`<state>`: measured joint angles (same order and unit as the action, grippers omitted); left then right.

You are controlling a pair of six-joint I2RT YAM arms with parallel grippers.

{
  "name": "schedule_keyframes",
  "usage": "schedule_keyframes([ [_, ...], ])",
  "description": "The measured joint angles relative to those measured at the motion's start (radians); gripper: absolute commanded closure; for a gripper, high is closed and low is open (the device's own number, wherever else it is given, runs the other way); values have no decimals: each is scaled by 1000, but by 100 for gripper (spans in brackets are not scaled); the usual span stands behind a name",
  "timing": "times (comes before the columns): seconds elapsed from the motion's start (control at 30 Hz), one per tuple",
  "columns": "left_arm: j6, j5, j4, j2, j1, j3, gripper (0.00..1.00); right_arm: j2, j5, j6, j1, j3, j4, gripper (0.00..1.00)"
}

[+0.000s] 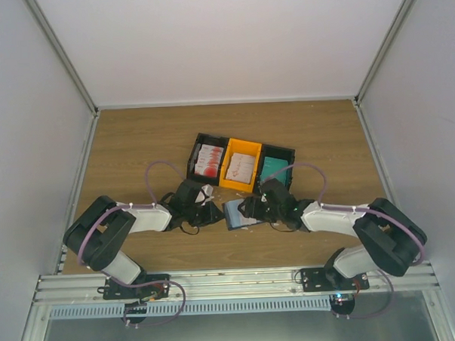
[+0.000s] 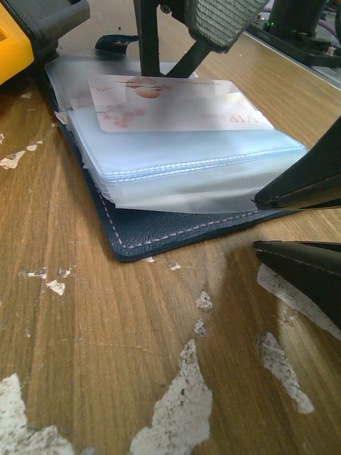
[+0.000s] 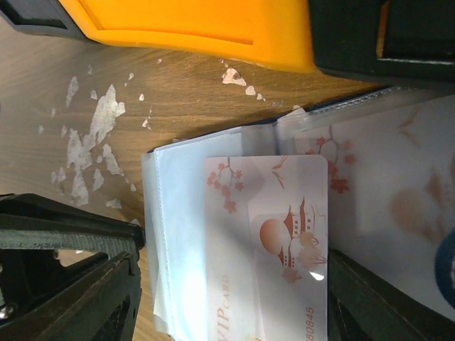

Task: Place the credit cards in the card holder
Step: Insert the credit card into the card holder.

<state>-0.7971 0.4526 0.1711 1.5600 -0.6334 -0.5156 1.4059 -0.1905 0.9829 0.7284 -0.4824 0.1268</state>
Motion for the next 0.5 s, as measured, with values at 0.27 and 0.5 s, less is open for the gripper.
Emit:
schedule_keyframes([
  [0.27,0,0,0,0,0,0,84,64,123,-34,78,-104,-114,30],
  [0.5,0,1,2,1,0,0,84,109,147,-78,103,-152,-142,30],
])
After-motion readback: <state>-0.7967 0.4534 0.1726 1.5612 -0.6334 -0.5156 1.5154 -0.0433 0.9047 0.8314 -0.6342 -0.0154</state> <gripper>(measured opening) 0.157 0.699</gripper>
